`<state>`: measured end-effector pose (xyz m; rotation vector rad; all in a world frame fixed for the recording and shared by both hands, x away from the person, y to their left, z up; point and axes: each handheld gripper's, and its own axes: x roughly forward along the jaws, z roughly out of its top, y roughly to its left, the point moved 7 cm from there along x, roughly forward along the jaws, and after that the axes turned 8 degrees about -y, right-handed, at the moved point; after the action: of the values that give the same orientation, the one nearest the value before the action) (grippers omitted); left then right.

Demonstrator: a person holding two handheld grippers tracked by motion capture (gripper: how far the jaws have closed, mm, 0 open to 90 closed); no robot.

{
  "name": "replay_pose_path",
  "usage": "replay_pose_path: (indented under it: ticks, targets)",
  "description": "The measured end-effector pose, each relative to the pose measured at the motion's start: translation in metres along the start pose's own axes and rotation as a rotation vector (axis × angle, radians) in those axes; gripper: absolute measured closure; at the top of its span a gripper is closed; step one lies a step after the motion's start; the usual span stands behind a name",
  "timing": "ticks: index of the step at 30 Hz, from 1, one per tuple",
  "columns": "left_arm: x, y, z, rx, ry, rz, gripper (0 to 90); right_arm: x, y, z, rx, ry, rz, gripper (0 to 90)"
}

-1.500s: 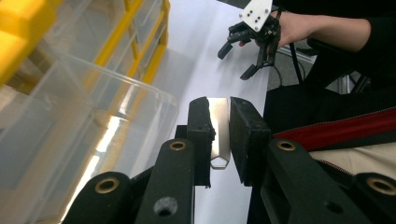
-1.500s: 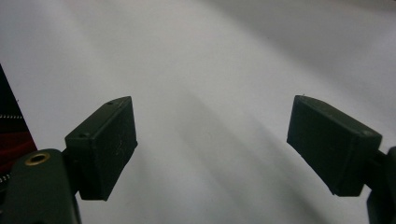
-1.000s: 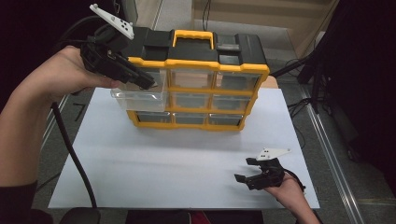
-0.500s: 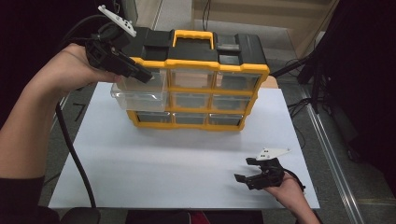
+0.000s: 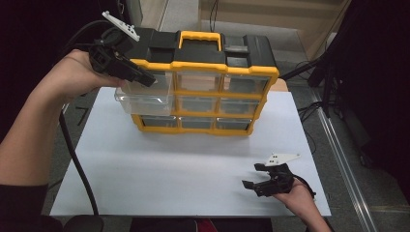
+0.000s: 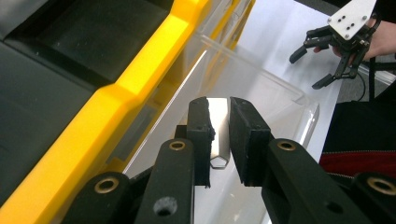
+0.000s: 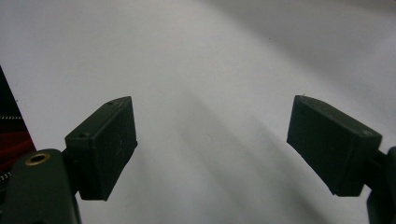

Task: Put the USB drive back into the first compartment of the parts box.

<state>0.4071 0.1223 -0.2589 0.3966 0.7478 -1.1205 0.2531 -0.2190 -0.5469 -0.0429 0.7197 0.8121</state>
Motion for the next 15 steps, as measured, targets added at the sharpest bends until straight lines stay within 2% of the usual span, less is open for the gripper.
replay_pose_path:
  ticks: [2, 3, 6, 9, 13, 15]
  targets:
    - [-0.001, 0.001, 0.000, -0.002, -0.007, 0.004, 76.0, 0.000, 0.000, 0.000, -0.002, 0.000, -0.001, 13.9]
    - [-0.002, 0.000, 0.000, -0.011, -0.018, 0.001, 70.9, 0.000, 0.000, 0.000, 0.000, 0.000, -0.001, 13.8]
    - [-0.005, -0.004, 0.002, -0.035, -0.034, -0.035, 62.0, 0.000, 0.000, 0.000, -0.004, -0.001, 0.000, 13.8]
    - [-0.007, -0.009, 0.005, -0.047, -0.045, -0.044, 49.6, 0.000, 0.001, 0.001, -0.002, 0.000, 0.001, 13.8]
    - [-0.011, -0.021, 0.011, -0.065, -0.067, -0.090, 39.1, 0.000, 0.000, 0.001, 0.000, 0.000, 0.002, 13.9]
    - [-0.012, -0.028, 0.012, -0.062, -0.080, -0.105, 37.3, 0.000, 0.001, 0.001, 0.002, -0.002, 0.003, 13.8]
